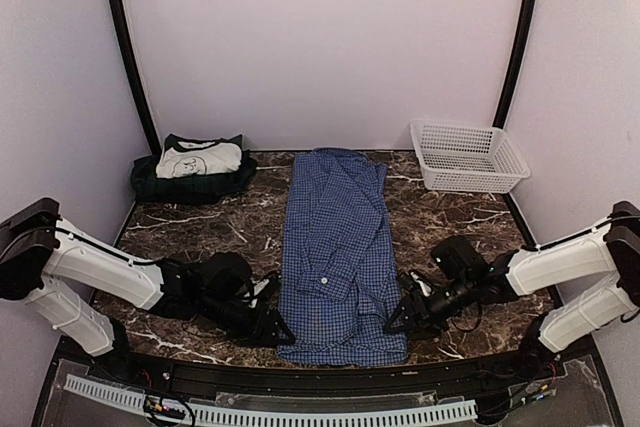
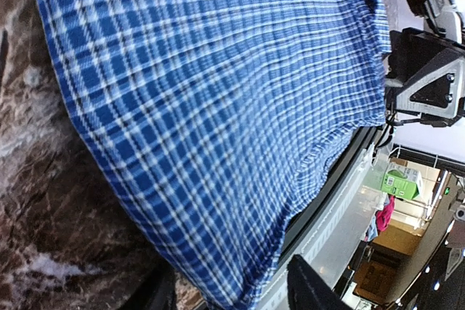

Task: Fold and stack the mixed laundry pile
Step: Pick up the rectangle-folded shirt from the center of the board.

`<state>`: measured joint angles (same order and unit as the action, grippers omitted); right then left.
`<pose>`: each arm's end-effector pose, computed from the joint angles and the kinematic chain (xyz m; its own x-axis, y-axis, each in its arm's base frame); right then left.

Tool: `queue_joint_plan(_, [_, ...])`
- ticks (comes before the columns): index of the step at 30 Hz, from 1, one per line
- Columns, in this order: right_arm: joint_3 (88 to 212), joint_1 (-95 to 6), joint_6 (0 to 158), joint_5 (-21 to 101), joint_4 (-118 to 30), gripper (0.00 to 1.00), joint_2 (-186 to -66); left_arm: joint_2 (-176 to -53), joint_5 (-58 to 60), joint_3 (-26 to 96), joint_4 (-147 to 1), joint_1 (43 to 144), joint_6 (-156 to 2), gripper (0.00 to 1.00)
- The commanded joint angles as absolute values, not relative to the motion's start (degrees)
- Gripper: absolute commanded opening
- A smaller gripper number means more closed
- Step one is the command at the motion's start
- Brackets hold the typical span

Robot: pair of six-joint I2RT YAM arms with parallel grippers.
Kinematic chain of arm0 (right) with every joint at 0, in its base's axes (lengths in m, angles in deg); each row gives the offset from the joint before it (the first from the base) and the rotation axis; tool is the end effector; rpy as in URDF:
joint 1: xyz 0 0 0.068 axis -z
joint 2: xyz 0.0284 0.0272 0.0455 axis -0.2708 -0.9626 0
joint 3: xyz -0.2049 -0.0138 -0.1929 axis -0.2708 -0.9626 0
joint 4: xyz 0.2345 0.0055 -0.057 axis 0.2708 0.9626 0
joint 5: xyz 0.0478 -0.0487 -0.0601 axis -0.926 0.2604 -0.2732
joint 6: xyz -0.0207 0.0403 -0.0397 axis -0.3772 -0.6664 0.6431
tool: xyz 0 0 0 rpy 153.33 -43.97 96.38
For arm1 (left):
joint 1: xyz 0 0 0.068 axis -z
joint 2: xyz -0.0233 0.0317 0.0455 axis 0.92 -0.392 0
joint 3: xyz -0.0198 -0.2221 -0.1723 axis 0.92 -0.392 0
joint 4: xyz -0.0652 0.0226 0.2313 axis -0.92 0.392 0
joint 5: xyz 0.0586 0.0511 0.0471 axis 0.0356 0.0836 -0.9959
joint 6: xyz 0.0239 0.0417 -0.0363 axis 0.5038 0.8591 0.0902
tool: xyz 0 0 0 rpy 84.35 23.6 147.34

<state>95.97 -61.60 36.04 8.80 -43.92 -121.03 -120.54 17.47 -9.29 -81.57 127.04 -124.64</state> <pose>0.1156 0.1598 0.1430 -0.9857 -0.1656 0.0310 -0.0820 0.6321 0.7705 0.1053 -0.2207 0.1611 -0.9808 0.1443 -0.1314 0.1925 0.6037 -0.7737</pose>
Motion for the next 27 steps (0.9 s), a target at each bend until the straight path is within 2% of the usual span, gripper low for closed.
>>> queue_joint_plan(1, [95.65, -61.88, 36.33, 11.46, -45.77, 0.53, -123.80, -124.07, 20.13, -8.39, -85.23, 126.95, -124.62, 0.47])
queue_joint_plan(4, [95.30, -62.62, 35.24, 11.23, -45.44, 0.39, -122.20, -124.87, 20.57, -9.80, -86.88, 126.95, -125.53, 0.35])
queue_joint_plan(10, [95.07, -65.99, 32.45, 13.46, -41.89, 0.25, -116.03, -121.80, 19.71, -11.69, -87.37, 127.89, -126.35, 0.18])
queue_joint_plan(14, [96.93, -65.98, 34.96, 15.01, -41.40, 0.00, -117.13, -122.49, 19.97, -11.27, -90.16, 128.07, -125.91, 0.02])
queue_joint_plan(19, [98.24, -66.34, 35.25, 15.49, -39.84, 0.00, -114.73, -121.01, 21.32, -9.88, -91.19, 128.52, -125.34, 0.00])
queue_joint_plan(23, [100.61, -66.30, 35.86, 19.05, -35.04, 0.00, -108.51, -116.85, 19.66, -7.07, -86.85, 128.22, -122.21, 0.00])
queue_joint_plan(27, [103.98, -65.78, 37.95, 21.16, -32.40, 0.00, -107.14, -114.54, 19.32, -4.61, -82.93, 125.30, -120.37, 0.00])
